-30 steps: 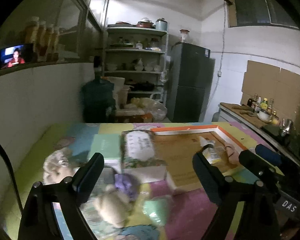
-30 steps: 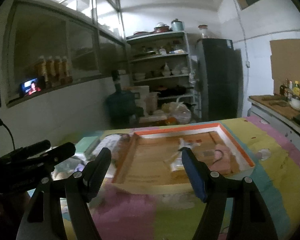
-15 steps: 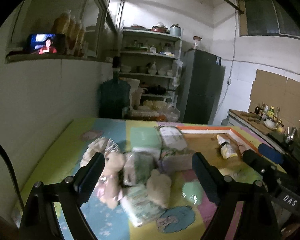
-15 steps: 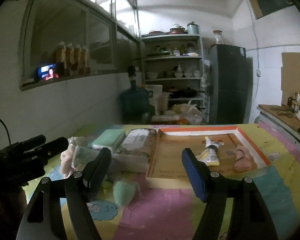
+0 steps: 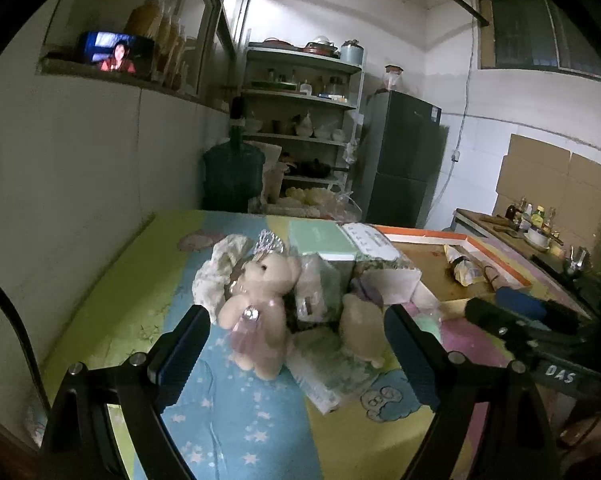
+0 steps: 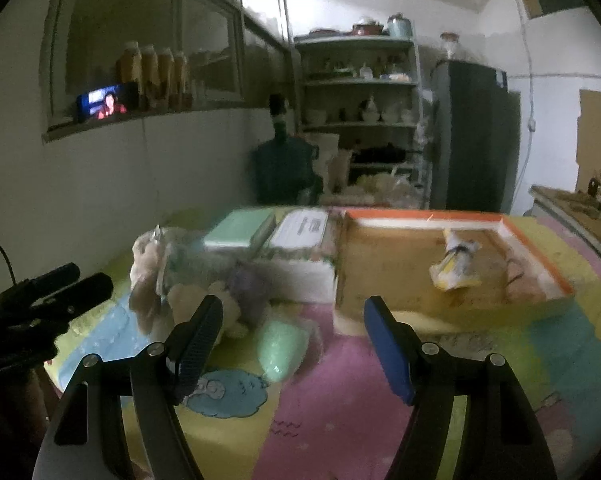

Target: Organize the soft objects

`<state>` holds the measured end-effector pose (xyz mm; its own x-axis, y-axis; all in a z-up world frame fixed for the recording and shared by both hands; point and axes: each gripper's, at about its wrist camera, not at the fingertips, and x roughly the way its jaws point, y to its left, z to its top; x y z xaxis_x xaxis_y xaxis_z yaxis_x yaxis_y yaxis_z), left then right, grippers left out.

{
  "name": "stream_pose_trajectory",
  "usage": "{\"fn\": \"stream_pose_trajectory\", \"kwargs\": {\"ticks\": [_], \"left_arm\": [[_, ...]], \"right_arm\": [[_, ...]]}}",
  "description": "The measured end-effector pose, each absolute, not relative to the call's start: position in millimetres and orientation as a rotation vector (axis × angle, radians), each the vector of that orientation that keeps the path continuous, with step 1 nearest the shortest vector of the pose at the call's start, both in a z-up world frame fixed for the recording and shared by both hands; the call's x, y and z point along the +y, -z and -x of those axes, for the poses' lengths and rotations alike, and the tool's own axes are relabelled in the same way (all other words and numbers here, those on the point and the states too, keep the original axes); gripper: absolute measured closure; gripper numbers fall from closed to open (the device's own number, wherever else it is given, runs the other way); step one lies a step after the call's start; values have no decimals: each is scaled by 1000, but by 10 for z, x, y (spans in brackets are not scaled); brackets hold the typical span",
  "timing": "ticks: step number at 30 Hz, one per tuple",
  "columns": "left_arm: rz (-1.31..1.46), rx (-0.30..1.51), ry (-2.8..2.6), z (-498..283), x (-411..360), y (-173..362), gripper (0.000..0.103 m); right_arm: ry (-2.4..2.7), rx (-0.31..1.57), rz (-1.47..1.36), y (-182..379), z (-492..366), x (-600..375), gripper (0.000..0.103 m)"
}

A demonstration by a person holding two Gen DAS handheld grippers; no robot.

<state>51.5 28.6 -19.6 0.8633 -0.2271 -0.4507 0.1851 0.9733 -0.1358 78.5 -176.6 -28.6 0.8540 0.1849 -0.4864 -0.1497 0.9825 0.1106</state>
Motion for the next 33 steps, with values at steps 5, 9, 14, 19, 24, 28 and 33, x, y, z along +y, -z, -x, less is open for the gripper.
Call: {"fn": "stream_pose_trajectory", "kwargs": {"ticks": [5,9,14,19,24,28,33], "left_arm": [[89,506,271,-568,249,260,14],[88,540,352,-653,86,326,14],[80,590,421,-781,-89,441,19],[94,635,471,-911,-186,540,25],[110,674,493,-1024,-220,615,35],[138,715,515,-1084,-239,688,55],[154,732,512,-1137,-208,735,68]], "right_arm": [[-172,578,-79,462,-923,-1699,28],[-154,615,-80,560,-993,-1682,28],[-152,655,-94,658,-1049,-1716,28],[-160,679,-103,712,-1068,-1752,28],[-181,700,-100,764,-1109,-1751,28],[-191,716,-96,808,-1151,-1744,28],[-216,745,-131,867,-1209,-1758,42]]}}
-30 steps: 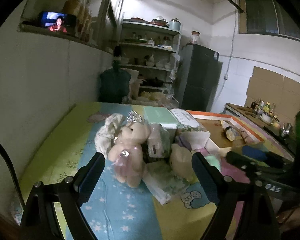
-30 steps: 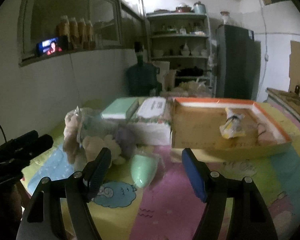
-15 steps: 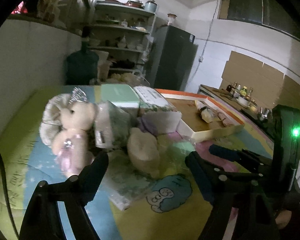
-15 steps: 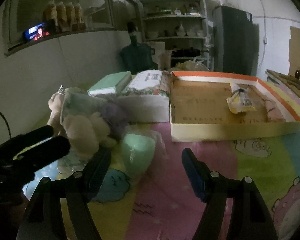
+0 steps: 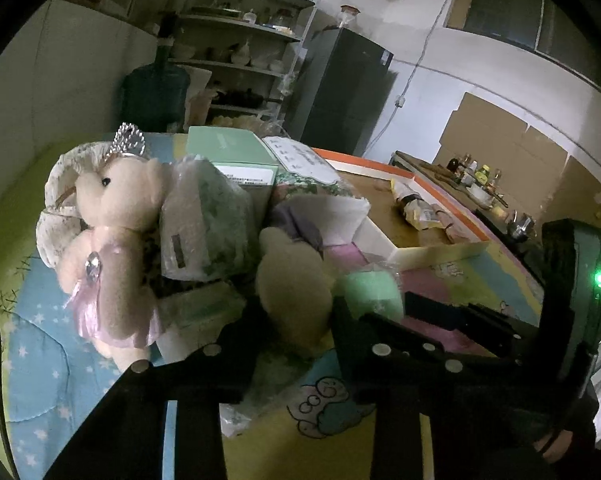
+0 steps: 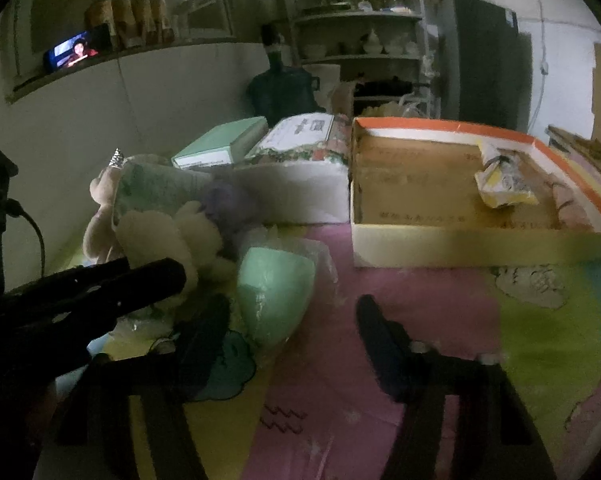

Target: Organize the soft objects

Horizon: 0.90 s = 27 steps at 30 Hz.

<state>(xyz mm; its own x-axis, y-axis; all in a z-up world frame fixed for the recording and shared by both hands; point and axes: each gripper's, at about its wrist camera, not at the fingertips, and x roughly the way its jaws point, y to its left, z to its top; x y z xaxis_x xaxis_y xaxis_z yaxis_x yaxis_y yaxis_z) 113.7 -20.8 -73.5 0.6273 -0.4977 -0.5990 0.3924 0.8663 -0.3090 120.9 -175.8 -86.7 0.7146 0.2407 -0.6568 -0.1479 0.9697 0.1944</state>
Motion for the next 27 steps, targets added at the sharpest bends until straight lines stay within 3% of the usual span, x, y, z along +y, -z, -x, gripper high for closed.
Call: {"fn": "stream_pose_trajectory", "kwargs": {"ticks": [2,6,27], "left_arm": [[156,732,514,-1132,-199,736,69],[151,727,513,-1128,-189,738,70],[156,673,515,-984,-109,583,72]], "right_arm": [[-226,749,-139,876,-1221,-1748,54],[-240,749,-139,871,-1244,-1717,65],[-240,702,-137,739,-1170,-1736,68]]}}
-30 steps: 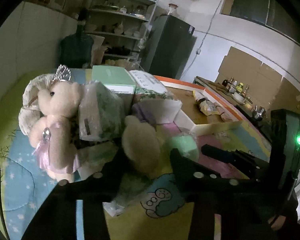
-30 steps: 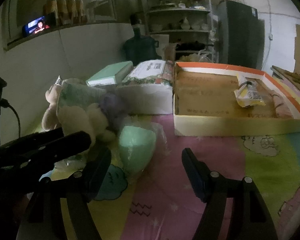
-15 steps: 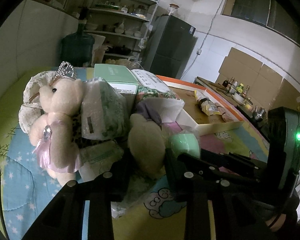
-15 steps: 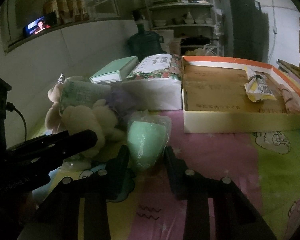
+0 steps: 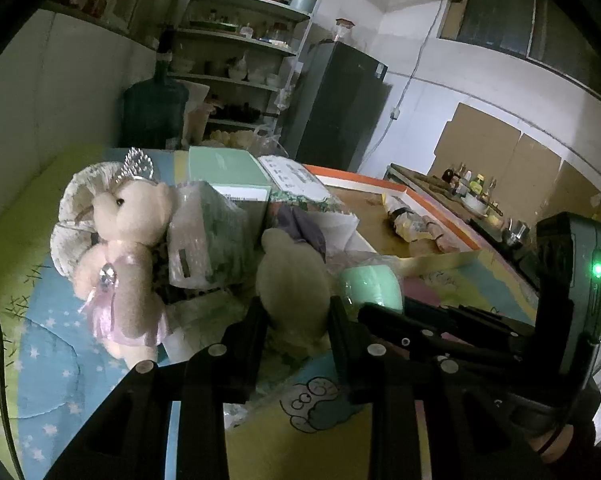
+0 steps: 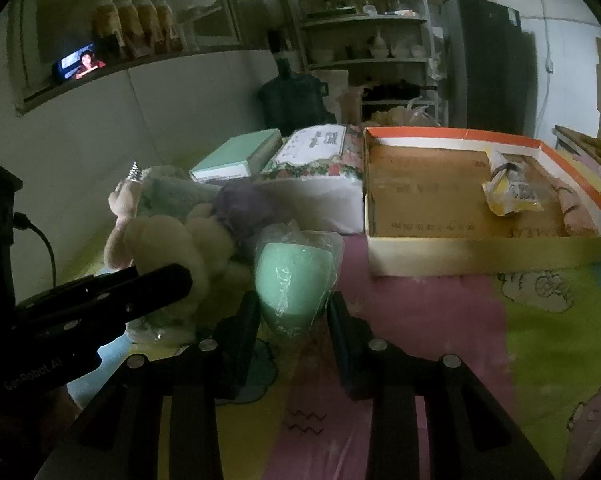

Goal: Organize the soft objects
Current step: 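Lift the beige plush and mint-green ball and carry them over the tray with both grippers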

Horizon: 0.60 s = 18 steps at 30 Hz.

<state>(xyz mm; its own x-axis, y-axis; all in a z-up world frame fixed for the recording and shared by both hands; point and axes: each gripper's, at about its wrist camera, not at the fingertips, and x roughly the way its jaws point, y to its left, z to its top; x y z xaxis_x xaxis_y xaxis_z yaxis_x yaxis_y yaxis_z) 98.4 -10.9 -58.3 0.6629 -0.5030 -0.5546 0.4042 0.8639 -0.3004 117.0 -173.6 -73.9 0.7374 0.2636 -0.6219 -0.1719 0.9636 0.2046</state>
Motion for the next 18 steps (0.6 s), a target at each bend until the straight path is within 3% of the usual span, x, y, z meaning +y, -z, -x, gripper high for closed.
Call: {"fn": "stream_pose_trajectory", "kwargs": {"ticks": [18], "left_arm": [[146,578,514,-863,-179,194,72]], "right_arm": [[-217,605,-139,416,-941,-1874,68]]}}
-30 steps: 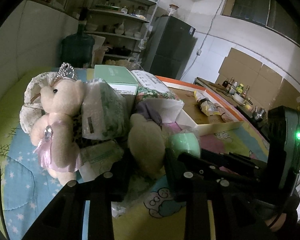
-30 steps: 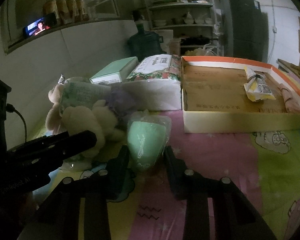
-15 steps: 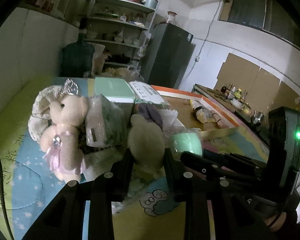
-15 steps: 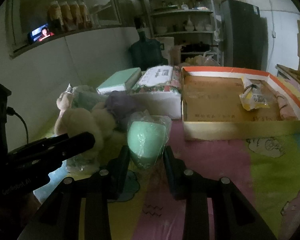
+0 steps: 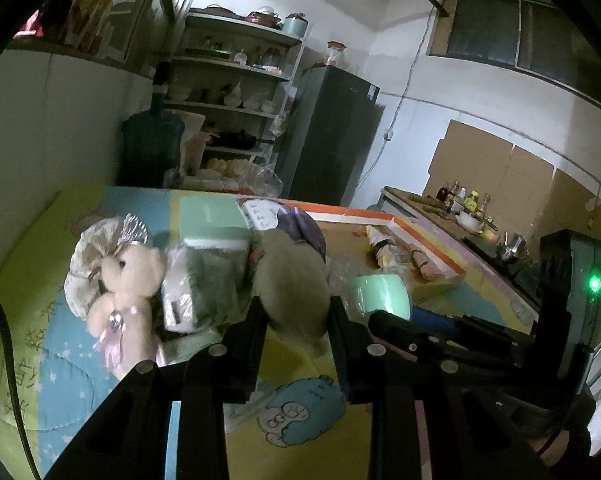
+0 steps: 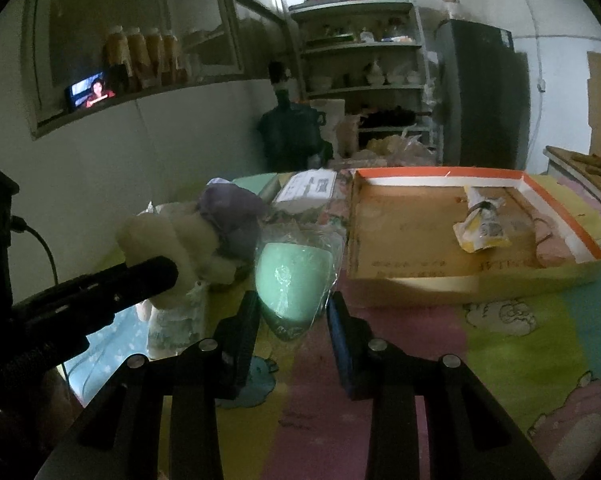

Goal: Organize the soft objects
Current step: 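Lift the beige plush and mint-green ball and carry them over the tray with both grippers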

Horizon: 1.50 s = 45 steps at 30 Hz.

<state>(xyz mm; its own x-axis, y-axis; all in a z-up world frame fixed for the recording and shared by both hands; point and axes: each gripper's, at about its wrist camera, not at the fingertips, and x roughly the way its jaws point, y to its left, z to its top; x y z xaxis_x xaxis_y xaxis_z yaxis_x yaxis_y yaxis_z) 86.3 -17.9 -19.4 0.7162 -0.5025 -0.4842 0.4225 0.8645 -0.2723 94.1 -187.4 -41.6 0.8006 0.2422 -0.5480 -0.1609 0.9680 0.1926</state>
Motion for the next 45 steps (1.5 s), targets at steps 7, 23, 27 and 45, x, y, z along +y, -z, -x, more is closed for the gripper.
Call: {"fn": "stream_pose_trajectory", "kwargs": {"ticks": [7,23,27,45], "left_arm": [[149,562,532,-916,-308,90,72],[154,527,598,-937,-800,-64,72],[153,539,583,-995,-946,-83,72],[148,585,505,-1312,-1502,-33,72]], "right_arm": [[-195,571,-154,340,-881,-2005,68],[-113,500,-173,166,-760,-2465,68],[-89,487,-175,144,-748,-2614,68],[-4,447,-175,57,-860,-3278,68]]}}
